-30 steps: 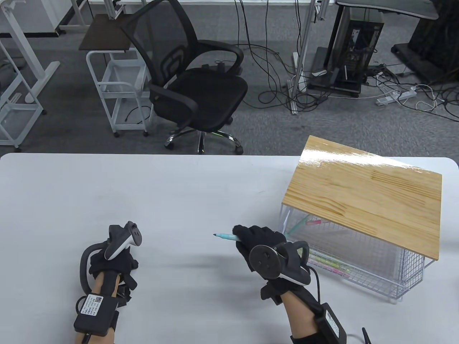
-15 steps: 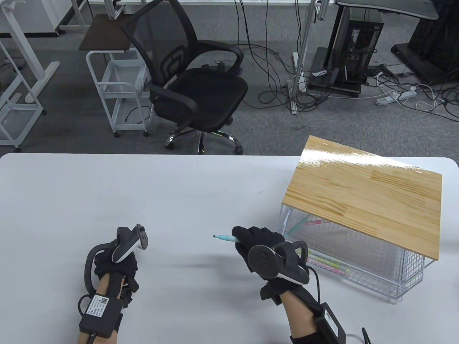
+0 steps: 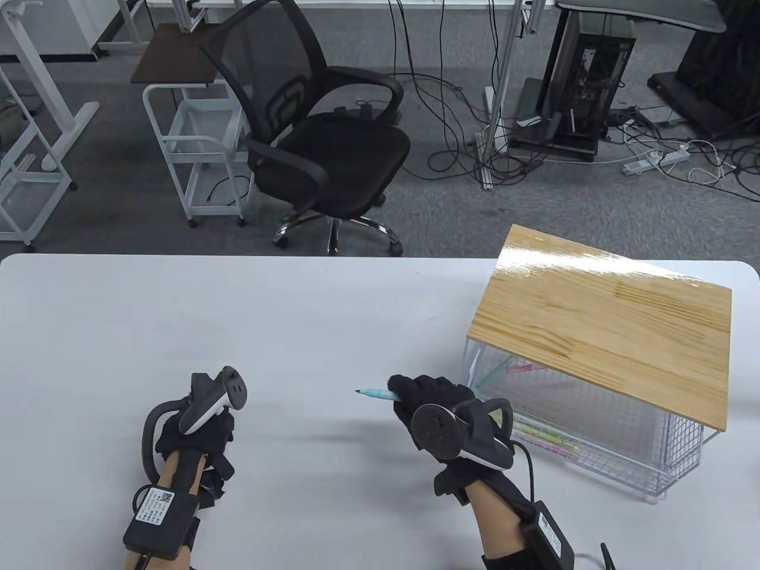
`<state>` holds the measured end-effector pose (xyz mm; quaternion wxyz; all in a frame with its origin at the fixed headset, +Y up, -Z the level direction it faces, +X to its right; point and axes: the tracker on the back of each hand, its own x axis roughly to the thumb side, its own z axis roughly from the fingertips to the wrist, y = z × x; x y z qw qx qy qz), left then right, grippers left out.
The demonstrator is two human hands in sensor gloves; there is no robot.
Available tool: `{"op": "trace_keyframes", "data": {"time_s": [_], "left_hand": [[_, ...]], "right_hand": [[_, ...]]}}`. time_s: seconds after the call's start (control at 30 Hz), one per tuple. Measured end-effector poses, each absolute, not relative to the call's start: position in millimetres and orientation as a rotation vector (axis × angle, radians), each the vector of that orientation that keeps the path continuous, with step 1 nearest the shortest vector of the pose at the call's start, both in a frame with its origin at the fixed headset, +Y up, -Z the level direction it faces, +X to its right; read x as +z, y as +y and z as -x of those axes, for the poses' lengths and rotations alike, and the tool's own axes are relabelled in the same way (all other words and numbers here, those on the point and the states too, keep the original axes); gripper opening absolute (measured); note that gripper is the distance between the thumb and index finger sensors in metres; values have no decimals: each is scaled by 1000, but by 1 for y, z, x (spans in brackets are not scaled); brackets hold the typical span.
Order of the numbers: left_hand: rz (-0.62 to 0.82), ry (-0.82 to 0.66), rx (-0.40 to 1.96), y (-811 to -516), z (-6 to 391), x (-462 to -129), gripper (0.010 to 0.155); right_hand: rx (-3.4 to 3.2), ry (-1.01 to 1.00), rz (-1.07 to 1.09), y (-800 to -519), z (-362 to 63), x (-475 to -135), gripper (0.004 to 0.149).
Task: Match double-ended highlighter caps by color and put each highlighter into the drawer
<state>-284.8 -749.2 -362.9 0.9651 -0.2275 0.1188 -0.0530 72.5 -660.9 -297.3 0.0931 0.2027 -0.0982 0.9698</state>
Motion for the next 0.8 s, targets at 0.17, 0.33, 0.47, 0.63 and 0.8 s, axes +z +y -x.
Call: {"op": "trace_keyframes", "data": {"time_s": [0.17,0.33,0.47,0.63,0.8], "left_hand": [[338,67,-86,-721,251,-352,48],[192,-107,-70,-693,216,-332,49],[24,-247,-21,-675,196,-312,50],[-92,-367,-13,-668,177,-294,51],[-111,-420,1,-664,166,-284,51]], "right_hand": [[2902,-283,-586,-662,-75,-298,46],[2939,-259,-587,-664,-72,-299,46],[2967,-234,-598,-666,-69,-299,46],[3002,-204,-599,-669,-65,-300,46],[3015,-180,-610,-671,-63,-300,46]]}}
